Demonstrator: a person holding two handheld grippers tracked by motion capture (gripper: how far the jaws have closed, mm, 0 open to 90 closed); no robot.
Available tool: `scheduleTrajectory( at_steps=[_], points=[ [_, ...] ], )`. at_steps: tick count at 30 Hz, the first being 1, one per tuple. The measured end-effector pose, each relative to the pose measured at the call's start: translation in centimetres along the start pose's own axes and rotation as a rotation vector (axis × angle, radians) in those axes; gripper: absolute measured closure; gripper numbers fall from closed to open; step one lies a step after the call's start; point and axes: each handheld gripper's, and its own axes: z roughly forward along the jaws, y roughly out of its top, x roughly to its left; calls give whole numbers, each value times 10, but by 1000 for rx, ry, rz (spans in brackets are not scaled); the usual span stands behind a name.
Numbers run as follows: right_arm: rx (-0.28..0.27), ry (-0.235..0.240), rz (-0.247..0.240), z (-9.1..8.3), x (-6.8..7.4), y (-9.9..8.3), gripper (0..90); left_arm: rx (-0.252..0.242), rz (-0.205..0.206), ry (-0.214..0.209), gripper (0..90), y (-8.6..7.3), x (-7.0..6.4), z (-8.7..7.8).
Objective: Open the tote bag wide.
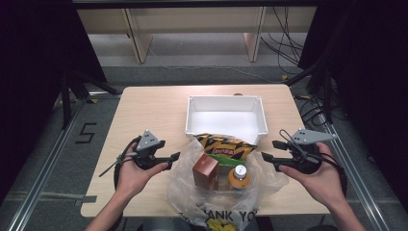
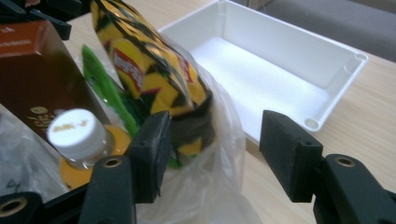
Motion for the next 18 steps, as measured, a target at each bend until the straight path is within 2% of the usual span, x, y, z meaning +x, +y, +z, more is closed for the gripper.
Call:
scheduleTrajectory(
  at_steps=[3,4,5,8,9,11,13,14,15,16,17,18],
  points=[
    [-14,2,-10,-1,2,2,429,-13,-15,-2,296,-4,2,-5],
    [-27,9,-39,0,0,3,429,-16,-17,1,297,-6,3,-8],
    [-26,27,-34,0,0,3,429,-19,-18,0,297,-9,4,-10],
    [-34,31,-14,1,0,4,429,-26,-49,5,299,-19,6,-15],
    [-36,28,-33,2,-1,3,429,-31,-52,3,300,-22,7,-17],
    [-35,38,-22,3,0,4,429,-39,-76,8,302,-27,7,-19],
    [-39,39,-18,2,0,4,429,-47,-76,11,302,-33,8,-22],
    [-45,46,-37,2,-1,4,429,-45,-77,12,303,-35,8,-23],
    [-54,43,-9,1,1,5,426,-53,-90,12,303,-37,7,-24],
    [-54,43,-9,1,1,5,426,-51,-82,17,303,-39,7,-25],
    [-59,42,-25,0,0,6,421,-51,-94,17,304,-41,6,-26],
    [-60,40,-21,1,0,7,418,-59,-91,17,304,-42,6,-27]
  ],
)
